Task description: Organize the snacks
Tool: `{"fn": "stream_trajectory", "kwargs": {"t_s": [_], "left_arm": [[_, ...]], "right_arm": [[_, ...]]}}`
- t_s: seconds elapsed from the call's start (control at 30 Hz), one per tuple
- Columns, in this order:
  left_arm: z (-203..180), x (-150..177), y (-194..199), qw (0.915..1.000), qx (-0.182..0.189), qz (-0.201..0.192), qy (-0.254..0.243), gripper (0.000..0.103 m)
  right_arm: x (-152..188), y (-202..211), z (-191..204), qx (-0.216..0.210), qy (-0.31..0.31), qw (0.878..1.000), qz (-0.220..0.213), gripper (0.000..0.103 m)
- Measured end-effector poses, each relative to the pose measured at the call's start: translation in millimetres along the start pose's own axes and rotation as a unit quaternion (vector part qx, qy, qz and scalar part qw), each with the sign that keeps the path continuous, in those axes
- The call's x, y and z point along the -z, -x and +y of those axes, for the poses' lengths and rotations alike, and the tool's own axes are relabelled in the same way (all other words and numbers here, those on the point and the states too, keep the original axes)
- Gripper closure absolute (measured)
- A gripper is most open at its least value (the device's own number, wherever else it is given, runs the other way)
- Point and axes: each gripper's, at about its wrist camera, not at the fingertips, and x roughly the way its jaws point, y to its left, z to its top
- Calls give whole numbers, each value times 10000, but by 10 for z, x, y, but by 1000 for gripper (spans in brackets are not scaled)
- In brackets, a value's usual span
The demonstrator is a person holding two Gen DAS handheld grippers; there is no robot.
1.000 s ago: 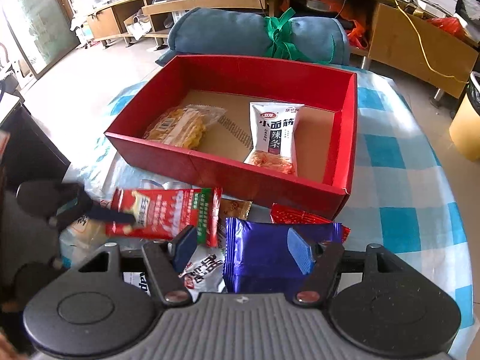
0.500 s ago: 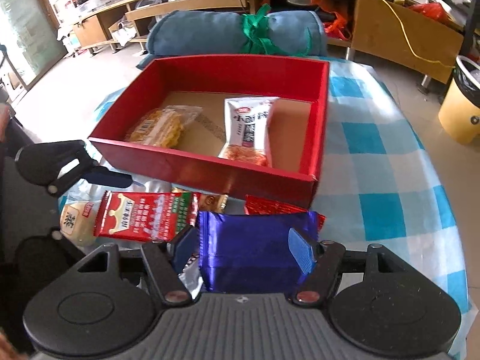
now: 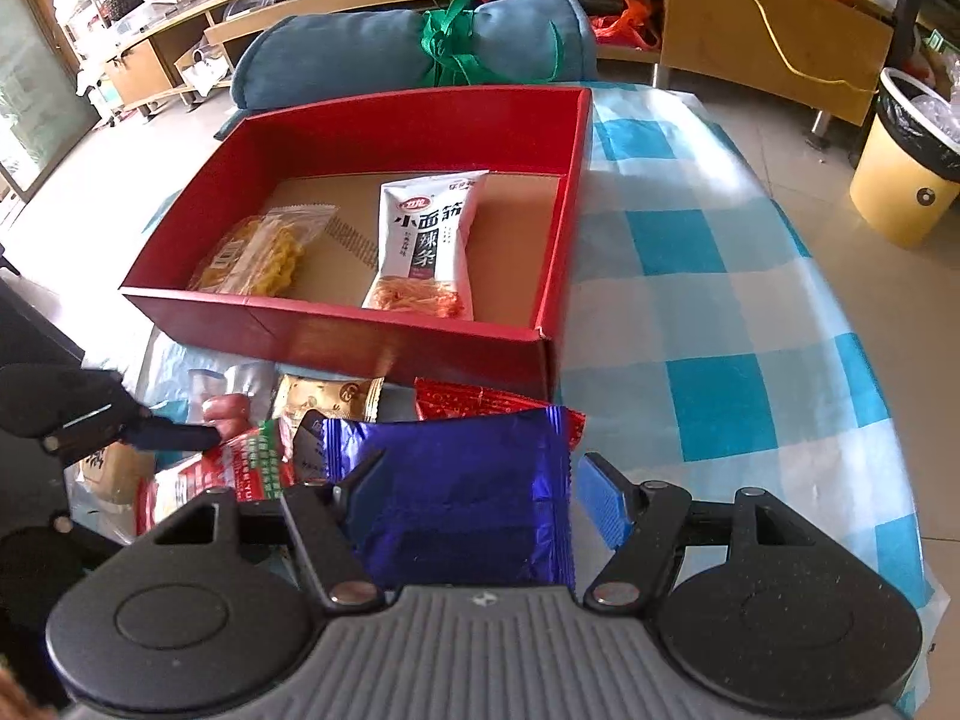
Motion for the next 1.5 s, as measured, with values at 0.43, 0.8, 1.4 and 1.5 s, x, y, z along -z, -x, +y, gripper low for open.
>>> {"fn": "stream_trajectory", "kwargs": {"t_s": [0.43,0.8,1.4,1.5], "left_arm": [[-178,-11,-58,9999,50,164,-14,15],[-68,38,72,9988,13,42,486,54],[-28,69,61,9974,-54,70,715,42],[-40,95,34,9978,-36,115,654,35]], "right_arm": [[-2,-17,-175,-127,-421,9990,85,37],[21,-207,-261,-535,-927,9934,412,36],[346,43,672,43,2908,9527,881,36],[469,-100,776,-197,3097,9433,1177,36]]}}
